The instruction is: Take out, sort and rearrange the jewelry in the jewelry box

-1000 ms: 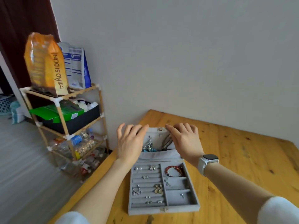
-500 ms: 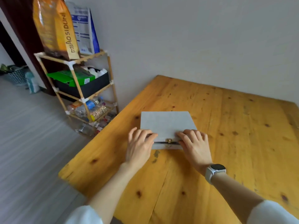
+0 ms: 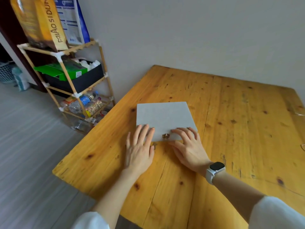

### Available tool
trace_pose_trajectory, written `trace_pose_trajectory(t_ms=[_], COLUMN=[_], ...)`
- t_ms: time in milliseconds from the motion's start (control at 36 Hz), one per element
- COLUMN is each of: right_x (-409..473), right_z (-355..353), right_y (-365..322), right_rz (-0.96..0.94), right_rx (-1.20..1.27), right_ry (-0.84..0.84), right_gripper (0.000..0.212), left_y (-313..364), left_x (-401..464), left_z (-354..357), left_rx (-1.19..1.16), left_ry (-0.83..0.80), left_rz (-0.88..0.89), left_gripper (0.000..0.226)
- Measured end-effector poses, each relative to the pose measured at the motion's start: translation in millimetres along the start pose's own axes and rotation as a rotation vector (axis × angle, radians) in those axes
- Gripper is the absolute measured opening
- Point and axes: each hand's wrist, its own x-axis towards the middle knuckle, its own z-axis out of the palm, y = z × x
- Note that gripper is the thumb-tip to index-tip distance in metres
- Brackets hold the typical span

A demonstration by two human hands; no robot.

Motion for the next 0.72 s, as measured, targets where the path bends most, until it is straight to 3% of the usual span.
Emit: trace_pose_trajectory(t_ms=[111,250,417,722], right_x=[19.0,30.5,44.8,70.9], right_z=[2.2,18.8,27.1,40.7], right_y=[-3.4,-3.3,-2.8,-9.4], right_rz=[0.212,0.207,0.239,0.338], right_rx=[0.074,-0.047,-0.068,-0.051], right_ry=[-0.001,-0.095,-0.042,-0.083], right_gripper=[0.031,0.051,0.047,0.051], left_y=[0.4,-0.7,0.9,1.9], left_x=[-0.2,-1.8,-1.1,2.8], left_z=[-2.1,1.5,5.7,7.9], left_rx=[0.014,0.02,0.037,0.026], left_ry=[-0.004,0.005,0.003,-0.167], left_rz=[0.004,-0.048,-0.16,-0.411], left_gripper=[0.055,0.066,0.082,0.093])
